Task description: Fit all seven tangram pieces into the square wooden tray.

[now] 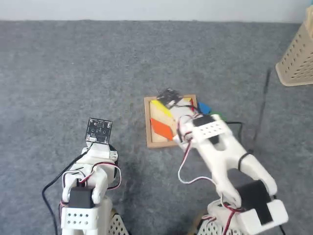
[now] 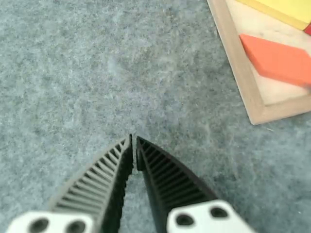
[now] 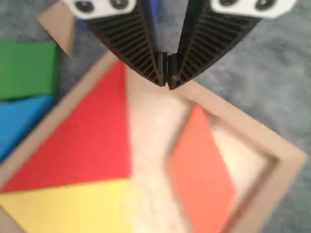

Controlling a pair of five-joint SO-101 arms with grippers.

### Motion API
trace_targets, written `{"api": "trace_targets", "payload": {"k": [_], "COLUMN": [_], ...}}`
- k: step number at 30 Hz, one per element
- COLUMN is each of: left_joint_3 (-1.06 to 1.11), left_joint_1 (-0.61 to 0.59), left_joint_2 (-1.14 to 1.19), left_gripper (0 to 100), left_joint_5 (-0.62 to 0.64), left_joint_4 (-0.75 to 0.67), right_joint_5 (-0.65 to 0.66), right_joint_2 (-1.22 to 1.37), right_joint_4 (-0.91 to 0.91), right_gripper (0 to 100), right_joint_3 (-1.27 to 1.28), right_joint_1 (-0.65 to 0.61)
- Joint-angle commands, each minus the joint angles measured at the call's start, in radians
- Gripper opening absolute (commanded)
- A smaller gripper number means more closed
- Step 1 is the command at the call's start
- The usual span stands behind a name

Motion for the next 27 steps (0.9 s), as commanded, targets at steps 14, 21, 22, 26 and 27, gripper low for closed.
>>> {"api": "trace_targets", "payload": {"k": [14, 21, 22, 26, 27], "left_joint_3": [-0.005, -0.005, -0.005, -0.005, -0.005], "left_joint_1": [-0.005, -0.005, -0.005, -0.005, -0.005], "left_joint_2": [-0.003, -0.003, -0.003, -0.003, -0.003], "left_gripper": [1, 1, 1, 1, 1], "left_joint_5": [0.009, 0.009, 0.009, 0.009, 0.009], "left_joint_4": [0.005, 0.005, 0.005, 0.005, 0.005], "right_joint_5": [-0.095, -0.092, -0.092, -0.091, -0.091], "right_joint_2": [-0.097, 0.079, 0.094, 0.11, 0.107], "right_joint_4": [-0.139, -0.294, -0.298, -0.252, -0.234], "right_gripper": [0.7, 0.7, 0.7, 0.7, 0.7], "right_joint_3": [-0.081, -0.081, -0.081, -0.081, -0.081], "right_joint_1": [-0.189, -0.18, -0.179, -0.154, -0.14]}}
